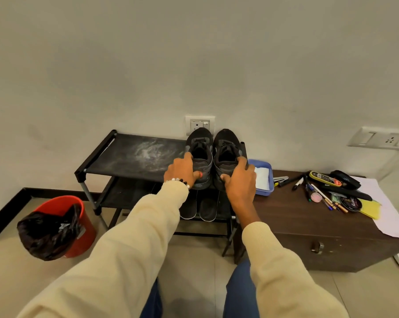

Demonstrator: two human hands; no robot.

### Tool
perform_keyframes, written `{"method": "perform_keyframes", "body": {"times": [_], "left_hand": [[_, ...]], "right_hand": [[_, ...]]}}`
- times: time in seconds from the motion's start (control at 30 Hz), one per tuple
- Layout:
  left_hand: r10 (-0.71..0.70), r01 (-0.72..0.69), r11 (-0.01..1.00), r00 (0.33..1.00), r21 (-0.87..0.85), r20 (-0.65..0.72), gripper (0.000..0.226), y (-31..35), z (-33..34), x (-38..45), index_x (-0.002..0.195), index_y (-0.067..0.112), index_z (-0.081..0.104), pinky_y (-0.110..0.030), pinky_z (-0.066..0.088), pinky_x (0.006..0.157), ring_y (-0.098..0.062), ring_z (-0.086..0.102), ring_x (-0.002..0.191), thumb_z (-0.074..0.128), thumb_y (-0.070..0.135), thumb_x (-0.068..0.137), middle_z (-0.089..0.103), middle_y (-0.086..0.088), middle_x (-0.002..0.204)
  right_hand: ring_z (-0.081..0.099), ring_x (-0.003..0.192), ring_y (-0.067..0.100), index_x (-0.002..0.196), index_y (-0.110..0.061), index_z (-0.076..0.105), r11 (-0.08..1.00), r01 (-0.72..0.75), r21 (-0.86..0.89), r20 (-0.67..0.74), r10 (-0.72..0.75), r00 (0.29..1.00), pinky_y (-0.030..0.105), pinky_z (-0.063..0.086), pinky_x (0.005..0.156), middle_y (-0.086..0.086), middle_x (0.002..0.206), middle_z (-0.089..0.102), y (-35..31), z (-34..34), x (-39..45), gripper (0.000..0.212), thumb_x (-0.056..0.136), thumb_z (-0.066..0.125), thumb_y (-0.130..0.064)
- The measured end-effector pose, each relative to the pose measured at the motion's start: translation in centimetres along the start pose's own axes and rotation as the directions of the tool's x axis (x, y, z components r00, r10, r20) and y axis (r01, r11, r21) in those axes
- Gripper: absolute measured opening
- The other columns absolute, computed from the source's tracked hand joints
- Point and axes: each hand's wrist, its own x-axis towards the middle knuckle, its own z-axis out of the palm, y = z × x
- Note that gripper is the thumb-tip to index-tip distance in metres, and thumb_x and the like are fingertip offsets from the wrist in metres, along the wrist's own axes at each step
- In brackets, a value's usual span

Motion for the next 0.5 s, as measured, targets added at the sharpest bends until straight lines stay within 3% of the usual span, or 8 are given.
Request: {"method": "perform_keyframes", "body": {"times": [0.13, 0.23, 0.33, 0.5], "left_hand": [[-0.055, 0.037, 0.976, 0.995, -0.213, -0.082, 0.038, -2.8, -0.8, -2.0, 0.122, 0.018, 0.055, -0.040, 0.050, 0.087, -0.030, 0.060, 0.105, 0.066, 0.033, 0.088, 0.062, -0.008, 0.115], [-0.069, 0.027, 0.941, 0.991, -0.337, -0.113, 0.014, -6.2, -1.7, -4.4, 0.101, 0.020, 0.067, -0.030, 0.051, 0.083, -0.018, 0.066, 0.086, 0.066, 0.026, 0.088, 0.070, -0.002, 0.097], [-0.153, 0.067, 0.889, 0.976, -0.453, -0.156, 0.007, -10.9, -2.5, -7.2, 0.085, 0.023, 0.068, -0.037, 0.059, 0.072, -0.015, 0.068, 0.062, 0.065, 0.019, 0.088, 0.070, -0.001, 0.077], [-0.404, 0.246, 0.817, 0.889, -0.522, -0.214, 0.007, -21.4, -2.0, -12.9, 0.087, 0.018, 0.070, -0.040, 0.059, 0.065, -0.021, 0.068, 0.063, 0.063, 0.016, 0.088, 0.071, -0.005, 0.075]], "right_hand": [[0.052, 0.101, 0.025, 0.109, -0.014, 0.051, 0.987, 0.112, 0.117, -0.142, -0.096, 0.985, 0.035, 0.047, 0.079, 0.010, 0.111, 0.053, -1.5, 0.2, -3.2, 0.023, 0.090, 0.060, -0.023], [0.056, 0.083, 0.020, 0.090, -0.014, 0.057, 0.932, 0.253, 0.261, -0.025, -0.255, 0.967, 0.034, 0.046, 0.071, 0.003, 0.087, 0.058, -3.7, 1.9, -6.1, 0.007, 0.088, 0.060, -0.020], [0.056, 0.068, 0.016, 0.084, -0.016, 0.059, 0.857, 0.306, 0.414, 0.145, -0.394, 0.908, 0.033, 0.049, 0.067, -0.001, 0.069, 0.058, -7.1, 4.3, -9.8, 0.007, 0.083, 0.066, -0.017], [0.052, 0.058, 0.008, 0.080, -0.017, 0.060, 0.811, 0.300, 0.502, 0.397, -0.524, 0.754, 0.024, 0.046, 0.060, -0.005, 0.062, 0.056, -12.3, 10.2, -16.3, 0.009, 0.082, 0.068, -0.014]]}}
